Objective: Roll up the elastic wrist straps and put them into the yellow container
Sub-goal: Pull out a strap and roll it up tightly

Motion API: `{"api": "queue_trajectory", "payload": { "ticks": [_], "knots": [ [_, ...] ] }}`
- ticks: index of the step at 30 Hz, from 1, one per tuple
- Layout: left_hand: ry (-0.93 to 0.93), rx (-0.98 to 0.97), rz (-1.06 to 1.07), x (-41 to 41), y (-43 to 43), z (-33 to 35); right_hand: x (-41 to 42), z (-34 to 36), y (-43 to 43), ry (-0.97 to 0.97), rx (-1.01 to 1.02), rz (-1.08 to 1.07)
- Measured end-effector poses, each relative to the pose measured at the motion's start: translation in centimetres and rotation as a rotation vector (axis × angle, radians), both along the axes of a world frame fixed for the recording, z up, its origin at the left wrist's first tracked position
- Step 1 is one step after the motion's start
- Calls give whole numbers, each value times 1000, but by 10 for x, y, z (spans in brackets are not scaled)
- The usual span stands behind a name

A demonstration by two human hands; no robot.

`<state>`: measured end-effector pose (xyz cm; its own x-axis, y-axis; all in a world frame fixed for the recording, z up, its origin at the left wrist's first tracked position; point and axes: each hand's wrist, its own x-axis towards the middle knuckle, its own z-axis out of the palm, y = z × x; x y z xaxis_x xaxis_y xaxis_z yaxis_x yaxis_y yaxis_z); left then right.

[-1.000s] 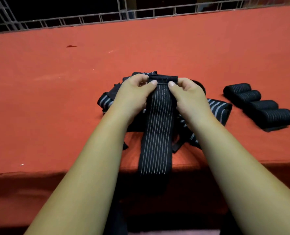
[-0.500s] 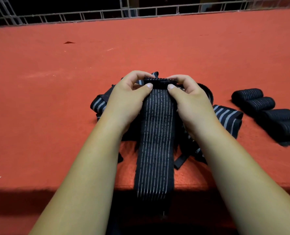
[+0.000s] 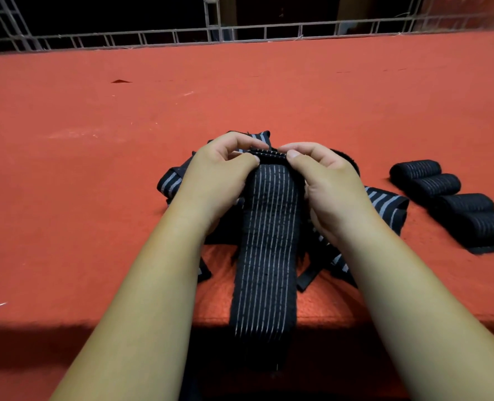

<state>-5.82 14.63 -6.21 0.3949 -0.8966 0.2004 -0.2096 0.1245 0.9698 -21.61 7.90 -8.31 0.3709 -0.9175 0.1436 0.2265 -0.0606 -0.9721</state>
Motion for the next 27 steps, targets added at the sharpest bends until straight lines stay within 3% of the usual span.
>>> {"api": "queue_trajectory", "payload": {
  "ticks": [5, 11, 19, 27],
  "knots": [
    [174, 44, -13, -2, 0, 8, -2, 4, 2, 73, -107, -52],
    [139, 21, 9, -1, -1, 4, -3, 5, 3, 166, -221, -60],
    [-86, -95, 106, 4, 1, 5, -6, 8, 3, 129, -153, -72],
    [77, -97, 29, 4, 2, 7, -1, 11, 3, 30, -34, -31]
  ]
}}
